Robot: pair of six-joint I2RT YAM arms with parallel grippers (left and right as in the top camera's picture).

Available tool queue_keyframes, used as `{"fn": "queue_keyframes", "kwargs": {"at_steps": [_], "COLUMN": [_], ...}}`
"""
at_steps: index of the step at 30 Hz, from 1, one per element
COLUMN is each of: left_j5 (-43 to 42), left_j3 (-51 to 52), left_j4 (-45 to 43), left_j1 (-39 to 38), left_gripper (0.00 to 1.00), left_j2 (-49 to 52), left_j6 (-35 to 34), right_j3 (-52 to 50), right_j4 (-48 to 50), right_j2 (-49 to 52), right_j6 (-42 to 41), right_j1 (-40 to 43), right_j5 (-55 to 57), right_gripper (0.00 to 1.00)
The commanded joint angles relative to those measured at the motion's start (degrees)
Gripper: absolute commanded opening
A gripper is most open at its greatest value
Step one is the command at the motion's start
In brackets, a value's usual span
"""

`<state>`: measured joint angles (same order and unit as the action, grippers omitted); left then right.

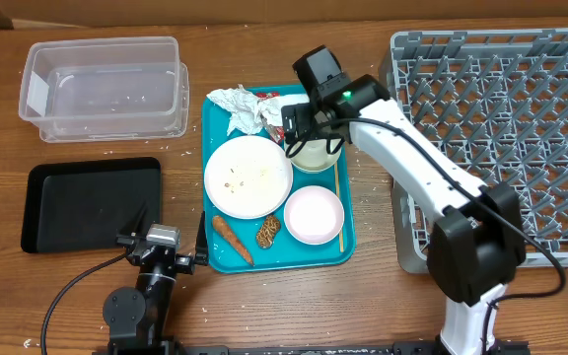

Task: Sort waste into correct bins and load items into the dishwasher
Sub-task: 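Move the right gripper over the white cup on the teal tray, then grasp the white cup and place it upside down in the rack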

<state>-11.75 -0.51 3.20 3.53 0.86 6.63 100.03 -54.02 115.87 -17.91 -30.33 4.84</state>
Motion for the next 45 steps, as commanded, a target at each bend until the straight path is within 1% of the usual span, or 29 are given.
{"fn": "queue_keyframes", "kwargs": {"at_steps": [1, 7, 14, 19, 30, 32, 34, 35, 40, 45], "left_j5": [0.33, 0.33, 0.33, 0.33, 0.33, 0.33, 0.33, 0.33, 0.33, 0.33], "left_j3": [0.24, 0.24, 0.24, 0.24, 0.24, 0.24, 0.24, 0.24, 0.24, 0.24], "left_j4": [0.02, 0.02, 0.02, 0.02, 0.02, 0.02, 0.02, 0.02, 0.02, 0.02], "left_j1": [0.52, 0.52, 0.52, 0.52, 0.52, 0.52, 0.52, 0.52, 0.52, 0.52], "left_gripper": [1.0, 1.0, 1.0, 1.0, 1.0, 1.0, 1.0, 1.0, 1.0, 1.0], "left_j2": [-0.24, -0.24, -0.24, -0.24, -0.24, -0.24, -0.24, -0.24, -0.24, -0.24], "left_j6": [0.96, 0.96, 0.96, 0.96, 0.96, 0.96, 0.96, 0.96, 0.96, 0.96], "right_j3": [1.29, 0.44, -1.81, -2.16, -2.32, -1.88, -1.51, -0.48, 4.68, 14.47], "right_j4": [-0.46, -1.09, 1.05, 2.56, 2.49, 2.4, 2.19, 1.01, -4.13, -12.09], "right_j2": [2.82, 4.7, 4.74, 4.85, 8.04, 8.02, 8.0, 8.0, 7.91, 7.89], "right_j6": [-4.11, -6.51, -7.48, -7.45, -7.65, -7.67, -7.67, -7.67, -7.67, -7.67], "right_j1": [-0.7, -1.22, -1.27, -1.6, -1.84, -2.43, -2.58, -2.56, -2.56, -1.7], "right_j5": [1.16, 2.58, 2.84, 2.91, 3.54, 3.52, 3.52, 3.54, 4.83, 6.75], "right_gripper": [0.99, 0.96, 0.95, 0.88, 0.86, 0.82, 0.75, 0.72, 0.68, 0.66]}}
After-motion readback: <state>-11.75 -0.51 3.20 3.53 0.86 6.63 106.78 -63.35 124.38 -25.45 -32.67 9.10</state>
